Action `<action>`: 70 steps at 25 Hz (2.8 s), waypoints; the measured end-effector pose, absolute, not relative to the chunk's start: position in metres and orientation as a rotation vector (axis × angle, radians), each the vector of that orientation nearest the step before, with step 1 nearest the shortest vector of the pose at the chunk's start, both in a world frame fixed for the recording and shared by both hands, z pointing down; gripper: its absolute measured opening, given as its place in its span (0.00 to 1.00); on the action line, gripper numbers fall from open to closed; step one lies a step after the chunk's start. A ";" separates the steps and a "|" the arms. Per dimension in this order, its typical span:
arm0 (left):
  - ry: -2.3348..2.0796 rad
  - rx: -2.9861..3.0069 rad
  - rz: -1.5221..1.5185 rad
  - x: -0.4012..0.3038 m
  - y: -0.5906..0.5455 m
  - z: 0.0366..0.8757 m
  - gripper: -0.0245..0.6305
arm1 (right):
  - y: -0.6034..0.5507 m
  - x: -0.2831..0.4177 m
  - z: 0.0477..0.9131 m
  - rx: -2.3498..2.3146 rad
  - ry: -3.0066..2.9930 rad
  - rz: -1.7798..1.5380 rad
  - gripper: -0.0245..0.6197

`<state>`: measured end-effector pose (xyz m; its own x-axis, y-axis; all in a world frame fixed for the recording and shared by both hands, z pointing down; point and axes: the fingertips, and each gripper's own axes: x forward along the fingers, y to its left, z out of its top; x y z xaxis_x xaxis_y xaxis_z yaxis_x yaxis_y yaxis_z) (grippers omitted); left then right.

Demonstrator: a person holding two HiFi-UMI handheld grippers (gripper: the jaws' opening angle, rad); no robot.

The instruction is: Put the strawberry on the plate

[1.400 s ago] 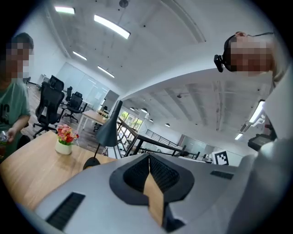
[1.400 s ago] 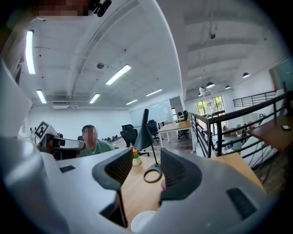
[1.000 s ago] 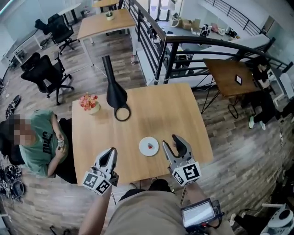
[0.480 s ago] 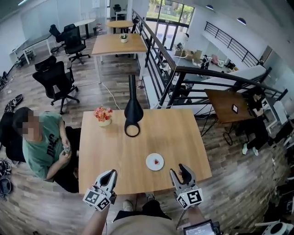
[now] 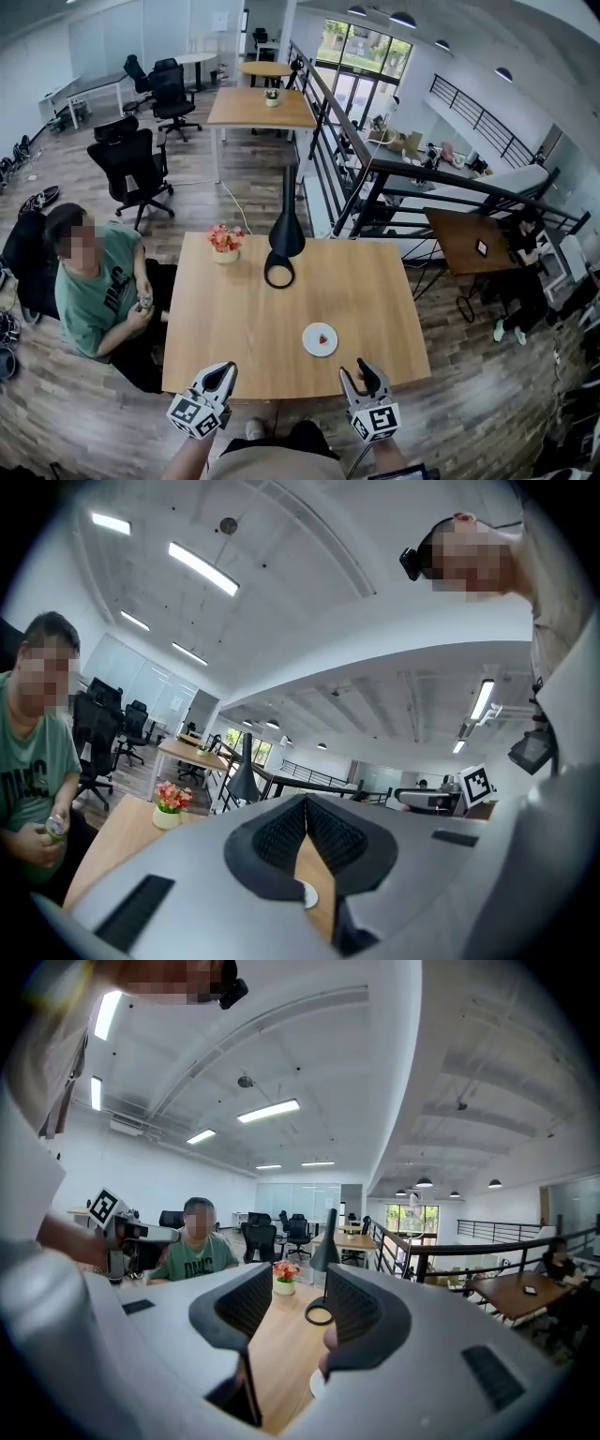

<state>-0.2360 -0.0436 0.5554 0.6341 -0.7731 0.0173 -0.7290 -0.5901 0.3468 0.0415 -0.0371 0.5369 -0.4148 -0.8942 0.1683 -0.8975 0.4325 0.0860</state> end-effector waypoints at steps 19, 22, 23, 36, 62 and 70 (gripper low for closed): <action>-1.228 2.364 -0.165 -0.175 0.019 0.577 0.04 | 0.001 0.101 0.572 1.464 -2.558 0.154 0.33; -1.269 2.363 -0.138 -0.158 0.037 0.575 0.04 | 0.015 0.119 0.578 1.457 -2.560 0.164 0.33; -1.288 2.365 -0.133 -0.153 0.044 0.574 0.04 | 0.018 0.126 0.577 1.466 -2.563 0.158 0.33; -1.429 2.300 -0.107 -0.123 0.101 0.578 0.04 | 0.050 0.174 0.580 1.428 -2.611 0.151 0.33; -1.387 2.328 -0.089 -0.129 0.117 0.573 0.04 | 0.059 0.149 0.570 1.432 -2.650 0.211 0.22; -1.356 2.346 -0.082 -0.121 0.111 0.574 0.04 | 0.060 0.154 0.567 1.460 -2.656 0.198 0.22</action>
